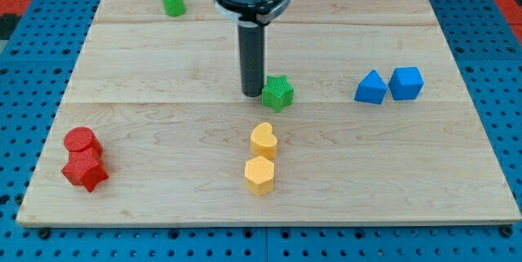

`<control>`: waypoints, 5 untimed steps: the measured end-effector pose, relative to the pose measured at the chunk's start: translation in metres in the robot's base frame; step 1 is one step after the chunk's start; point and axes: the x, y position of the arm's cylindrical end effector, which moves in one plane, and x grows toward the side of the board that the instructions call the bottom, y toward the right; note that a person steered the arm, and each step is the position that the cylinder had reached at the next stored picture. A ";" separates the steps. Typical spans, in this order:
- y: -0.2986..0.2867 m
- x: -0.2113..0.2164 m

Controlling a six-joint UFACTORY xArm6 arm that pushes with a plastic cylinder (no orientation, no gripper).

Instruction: Push the blue blocks into the green star

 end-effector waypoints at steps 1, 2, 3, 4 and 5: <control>0.032 0.026; 0.092 0.010; 0.112 0.014; 0.178 0.065; 0.239 0.048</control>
